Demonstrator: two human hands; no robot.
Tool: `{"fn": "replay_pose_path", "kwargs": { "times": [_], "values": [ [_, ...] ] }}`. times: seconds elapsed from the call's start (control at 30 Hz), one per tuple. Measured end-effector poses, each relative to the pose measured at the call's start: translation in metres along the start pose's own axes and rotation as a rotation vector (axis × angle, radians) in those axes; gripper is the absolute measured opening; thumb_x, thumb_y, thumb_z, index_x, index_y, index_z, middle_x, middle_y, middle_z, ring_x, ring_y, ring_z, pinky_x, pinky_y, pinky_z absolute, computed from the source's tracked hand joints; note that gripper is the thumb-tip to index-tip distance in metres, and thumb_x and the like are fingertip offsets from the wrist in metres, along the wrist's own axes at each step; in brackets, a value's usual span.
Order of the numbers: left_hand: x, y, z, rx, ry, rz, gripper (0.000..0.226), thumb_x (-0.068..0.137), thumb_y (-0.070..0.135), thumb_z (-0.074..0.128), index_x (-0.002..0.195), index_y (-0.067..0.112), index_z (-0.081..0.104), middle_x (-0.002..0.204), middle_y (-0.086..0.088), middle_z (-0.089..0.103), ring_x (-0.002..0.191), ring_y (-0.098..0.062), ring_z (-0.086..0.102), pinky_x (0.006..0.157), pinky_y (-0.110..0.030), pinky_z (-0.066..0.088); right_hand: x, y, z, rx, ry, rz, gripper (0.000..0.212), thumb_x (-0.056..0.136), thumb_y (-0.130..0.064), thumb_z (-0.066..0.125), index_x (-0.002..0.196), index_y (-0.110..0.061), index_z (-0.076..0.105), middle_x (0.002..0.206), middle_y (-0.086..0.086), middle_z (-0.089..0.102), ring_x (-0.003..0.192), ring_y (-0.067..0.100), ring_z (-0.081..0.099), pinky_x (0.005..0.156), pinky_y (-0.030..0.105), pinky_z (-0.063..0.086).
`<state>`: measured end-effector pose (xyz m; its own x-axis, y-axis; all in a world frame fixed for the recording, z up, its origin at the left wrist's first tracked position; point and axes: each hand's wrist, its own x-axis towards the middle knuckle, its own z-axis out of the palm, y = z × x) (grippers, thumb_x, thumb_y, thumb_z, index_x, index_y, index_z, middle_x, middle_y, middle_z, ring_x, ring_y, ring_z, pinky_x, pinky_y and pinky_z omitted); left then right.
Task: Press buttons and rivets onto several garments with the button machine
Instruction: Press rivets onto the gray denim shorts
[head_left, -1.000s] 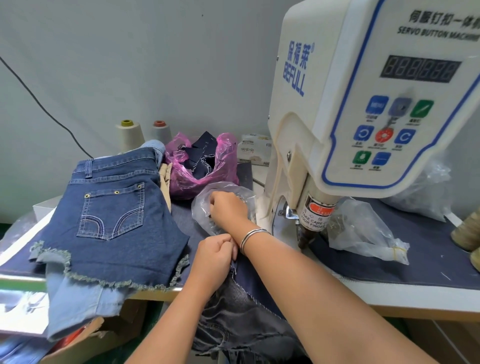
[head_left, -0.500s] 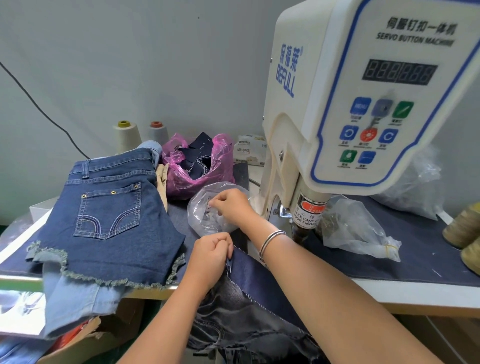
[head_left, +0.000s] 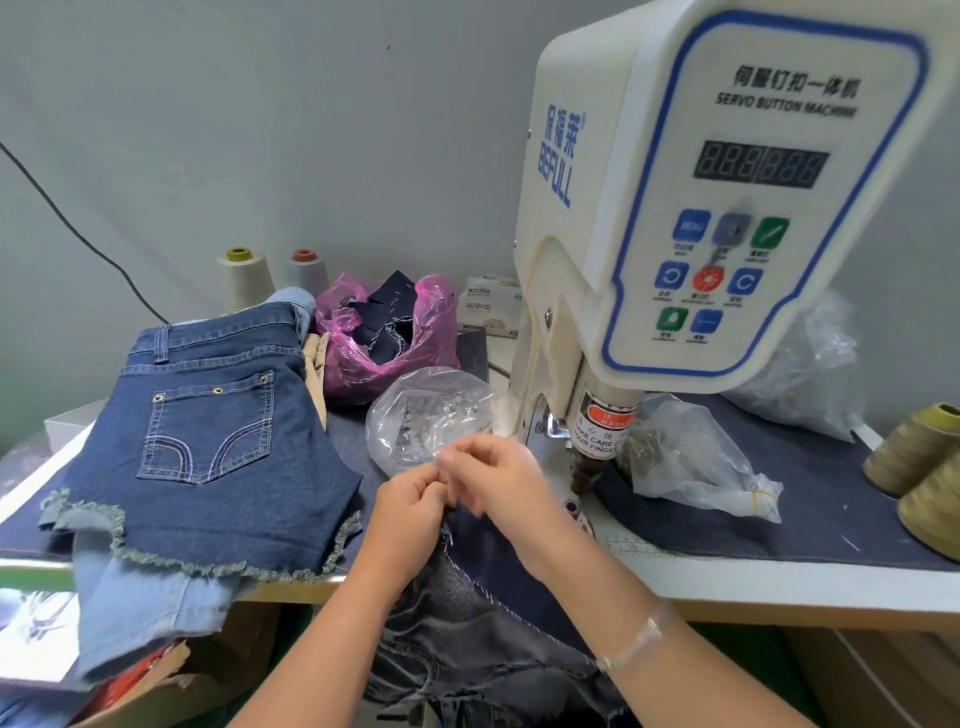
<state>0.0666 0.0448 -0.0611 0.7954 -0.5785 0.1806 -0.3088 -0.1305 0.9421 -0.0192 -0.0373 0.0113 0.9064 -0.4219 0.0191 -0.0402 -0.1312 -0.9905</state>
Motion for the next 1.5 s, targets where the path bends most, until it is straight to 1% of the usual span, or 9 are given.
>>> {"fn": "replay_pose_path", "kwargs": {
  "times": [0.23, 0.37, 0.63, 0.8, 0.93, 1.07, 1.3, 1.4, 1.5],
  "values": [
    [0.000, 0.002, -0.001, 0.043, -0.019, 0.004, 0.018, 0.067, 0.018, 0.038, 0.056, 0.020, 0.052, 0.050, -0.005, 0.043, 0.050, -0.015, 0.037, 0.053, -0.029, 0.029, -0.073, 0.021, -0.084, -0.029, 0.198, 0.170, 0.023, 0.086, -0.018, 0.063, 0.063, -0.022, 0.067, 0.052, -0.002, 0.049, 0.046, 0.010, 0.039, 0.046, 0.018, 0.035],
    [-0.002, 0.004, 0.000, 0.042, -0.012, 0.006, 0.017, 0.066, 0.018, 0.039, 0.056, 0.017, 0.052, 0.050, -0.006, 0.043, 0.052, -0.017, 0.037, 0.054, -0.030, 0.029, -0.058, 0.037, -0.134, -0.361, 0.339, 0.226, 0.020, 0.089, -0.020, 0.063, 0.070, -0.020, 0.069, 0.050, -0.008, 0.053, 0.041, 0.000, 0.044, 0.044, 0.012, 0.034],
    [-0.003, 0.008, 0.001, 0.038, -0.005, 0.001, 0.016, 0.066, 0.017, 0.039, 0.056, 0.014, 0.052, 0.049, -0.003, 0.042, 0.050, -0.015, 0.034, 0.054, -0.029, 0.027, -0.029, 0.059, -0.164, -0.743, 0.171, 0.321, 0.021, 0.088, -0.027, 0.065, 0.070, -0.016, 0.069, 0.061, -0.002, 0.063, 0.053, 0.008, 0.052, 0.045, 0.013, 0.039],
    [-0.004, 0.009, 0.001, 0.043, -0.002, -0.013, 0.017, 0.066, 0.018, 0.039, 0.056, 0.014, 0.052, 0.050, -0.006, 0.041, 0.051, -0.017, 0.035, 0.054, -0.029, 0.027, -0.045, 0.058, -0.157, -0.736, 0.036, 0.300, 0.016, 0.083, -0.032, 0.068, 0.067, -0.031, 0.071, 0.068, -0.020, 0.068, 0.065, -0.001, 0.059, 0.055, 0.011, 0.042],
    [-0.003, 0.008, 0.001, 0.032, -0.003, -0.019, 0.017, 0.066, 0.017, 0.039, 0.055, 0.016, 0.052, 0.050, -0.007, 0.043, 0.053, -0.018, 0.037, 0.057, -0.031, 0.029, -0.047, 0.063, -0.150, -0.860, 0.112, 0.237, 0.013, 0.082, -0.035, 0.066, 0.069, -0.037, 0.066, 0.057, -0.022, 0.059, 0.059, 0.001, 0.051, 0.055, 0.020, 0.039],
    [-0.003, 0.007, 0.001, 0.034, -0.006, -0.016, 0.017, 0.067, 0.017, 0.039, 0.056, 0.015, 0.053, 0.051, -0.007, 0.045, 0.054, -0.020, 0.040, 0.059, -0.032, 0.031, -0.052, 0.068, -0.153, -0.747, 0.211, 0.145, 0.018, 0.087, -0.026, 0.064, 0.074, -0.038, 0.063, 0.058, -0.008, 0.054, 0.056, 0.002, 0.046, 0.054, 0.014, 0.038],
    [-0.002, 0.006, 0.000, 0.032, -0.017, -0.019, 0.018, 0.067, 0.017, 0.038, 0.055, 0.016, 0.053, 0.052, -0.012, 0.047, 0.054, -0.021, 0.041, 0.060, -0.032, 0.032, -0.066, 0.071, -0.153, -0.841, 0.104, 0.040, 0.009, 0.083, -0.033, 0.065, 0.080, -0.041, 0.065, 0.076, -0.010, 0.059, 0.069, 0.005, 0.052, 0.067, 0.027, 0.044],
    [-0.002, 0.006, 0.001, 0.038, -0.015, -0.015, 0.019, 0.067, 0.018, 0.038, 0.056, 0.017, 0.053, 0.053, -0.011, 0.047, 0.054, -0.020, 0.041, 0.059, -0.031, 0.031, -0.067, 0.070, -0.147, -1.002, 0.089, 0.052, 0.006, 0.085, -0.040, 0.060, 0.080, -0.040, 0.062, 0.075, -0.017, 0.057, 0.072, 0.000, 0.051, 0.064, 0.023, 0.041],
    [-0.002, 0.006, 0.000, 0.050, -0.020, -0.017, 0.019, 0.067, 0.019, 0.038, 0.057, 0.019, 0.053, 0.052, -0.009, 0.046, 0.053, -0.018, 0.039, 0.057, -0.030, 0.031, -0.063, 0.061, -0.141, -0.795, 0.158, 0.028, 0.012, 0.086, -0.030, 0.065, 0.075, -0.036, 0.065, 0.073, -0.016, 0.064, 0.070, 0.000, 0.055, 0.066, 0.019, 0.044]
  ]
}}
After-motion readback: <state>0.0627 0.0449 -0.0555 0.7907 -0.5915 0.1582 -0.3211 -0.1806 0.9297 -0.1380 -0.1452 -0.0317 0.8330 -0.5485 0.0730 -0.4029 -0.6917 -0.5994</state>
